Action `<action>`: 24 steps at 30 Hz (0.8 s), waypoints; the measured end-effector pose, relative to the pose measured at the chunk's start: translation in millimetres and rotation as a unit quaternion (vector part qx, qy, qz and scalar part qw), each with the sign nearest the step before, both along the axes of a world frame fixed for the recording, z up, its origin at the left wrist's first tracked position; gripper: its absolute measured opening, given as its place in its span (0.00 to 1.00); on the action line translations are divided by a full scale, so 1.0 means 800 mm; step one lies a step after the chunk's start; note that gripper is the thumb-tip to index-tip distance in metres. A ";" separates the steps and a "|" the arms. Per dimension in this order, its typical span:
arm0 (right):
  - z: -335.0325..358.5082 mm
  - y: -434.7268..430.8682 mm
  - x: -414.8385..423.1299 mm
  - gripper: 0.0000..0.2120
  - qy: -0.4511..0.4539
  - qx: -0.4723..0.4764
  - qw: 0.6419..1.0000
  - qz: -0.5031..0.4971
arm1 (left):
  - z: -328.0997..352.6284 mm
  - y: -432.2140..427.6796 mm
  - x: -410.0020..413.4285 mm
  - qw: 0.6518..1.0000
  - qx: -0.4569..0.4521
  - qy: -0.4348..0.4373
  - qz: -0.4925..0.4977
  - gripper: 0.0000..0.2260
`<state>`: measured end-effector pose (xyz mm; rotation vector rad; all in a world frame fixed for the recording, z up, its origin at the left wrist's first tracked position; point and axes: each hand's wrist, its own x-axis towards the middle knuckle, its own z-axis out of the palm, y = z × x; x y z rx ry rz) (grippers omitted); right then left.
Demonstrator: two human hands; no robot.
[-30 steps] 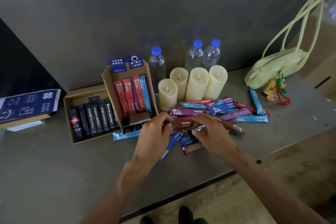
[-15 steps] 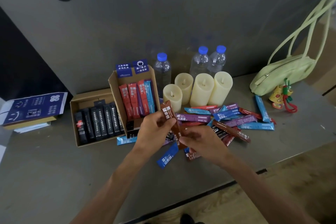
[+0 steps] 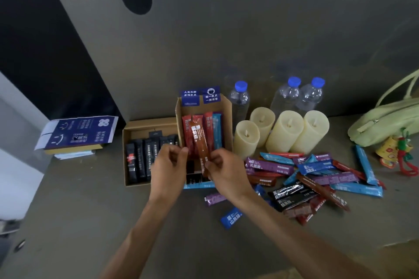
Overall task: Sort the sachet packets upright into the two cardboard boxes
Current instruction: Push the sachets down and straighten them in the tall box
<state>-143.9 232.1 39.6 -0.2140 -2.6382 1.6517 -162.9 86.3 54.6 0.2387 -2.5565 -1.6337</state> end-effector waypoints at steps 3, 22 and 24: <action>-0.017 -0.020 -0.038 0.04 -0.017 0.019 1.000 -0.005 | -0.005 -0.015 -0.013 1.000 -0.025 -0.005 -0.017 0.06; -0.055 -0.047 -0.097 0.05 0.030 0.179 0.983 0.001 | -0.010 -0.026 -0.022 0.997 -0.035 -0.012 -0.066 0.07; -0.057 -0.047 -0.098 0.05 0.029 0.179 0.983 0.001 | -0.010 -0.027 -0.022 0.997 -0.033 -0.012 -0.066 0.07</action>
